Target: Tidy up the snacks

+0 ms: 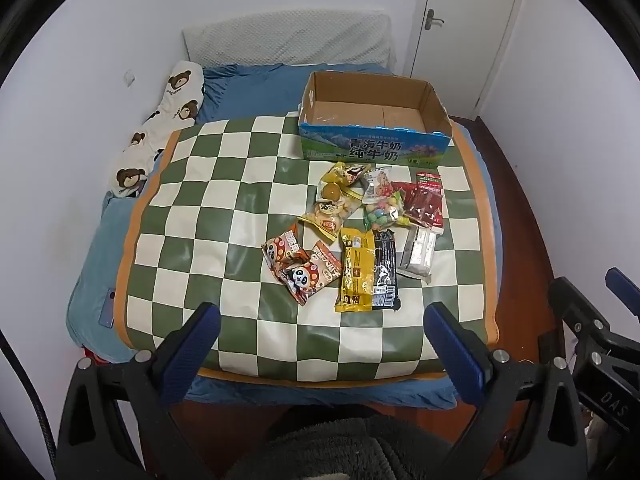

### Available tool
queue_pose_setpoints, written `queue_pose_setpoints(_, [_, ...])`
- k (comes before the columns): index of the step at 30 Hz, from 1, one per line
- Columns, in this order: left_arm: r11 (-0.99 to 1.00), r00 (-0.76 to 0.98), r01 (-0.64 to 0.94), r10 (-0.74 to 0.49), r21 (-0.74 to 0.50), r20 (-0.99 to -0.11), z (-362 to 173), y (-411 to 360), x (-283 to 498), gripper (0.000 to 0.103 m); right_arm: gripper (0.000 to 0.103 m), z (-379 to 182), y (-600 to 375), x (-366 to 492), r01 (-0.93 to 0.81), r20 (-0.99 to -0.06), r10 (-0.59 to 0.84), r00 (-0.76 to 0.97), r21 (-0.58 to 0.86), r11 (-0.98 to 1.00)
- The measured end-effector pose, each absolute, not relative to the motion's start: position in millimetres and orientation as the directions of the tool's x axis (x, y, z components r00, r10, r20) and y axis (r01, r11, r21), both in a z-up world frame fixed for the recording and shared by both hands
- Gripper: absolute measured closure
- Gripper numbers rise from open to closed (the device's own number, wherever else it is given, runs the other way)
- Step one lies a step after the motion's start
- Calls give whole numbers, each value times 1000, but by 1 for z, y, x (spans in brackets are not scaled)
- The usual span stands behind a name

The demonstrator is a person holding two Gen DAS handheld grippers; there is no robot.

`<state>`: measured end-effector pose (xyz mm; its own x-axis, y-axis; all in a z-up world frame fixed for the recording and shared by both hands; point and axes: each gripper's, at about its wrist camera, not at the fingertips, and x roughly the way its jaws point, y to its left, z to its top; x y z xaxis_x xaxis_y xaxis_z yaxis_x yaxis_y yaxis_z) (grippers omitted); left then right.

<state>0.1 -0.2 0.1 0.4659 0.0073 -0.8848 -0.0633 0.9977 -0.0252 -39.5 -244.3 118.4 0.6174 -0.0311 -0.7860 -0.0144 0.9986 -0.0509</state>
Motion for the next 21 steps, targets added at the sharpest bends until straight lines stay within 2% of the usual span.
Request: queue_pose_setpoints(21, [998, 469, -63, 9, -23, -883, 0, 0, 0, 0, 0, 118, -244, -37, -11, -790, -30, 613, -47, 999])
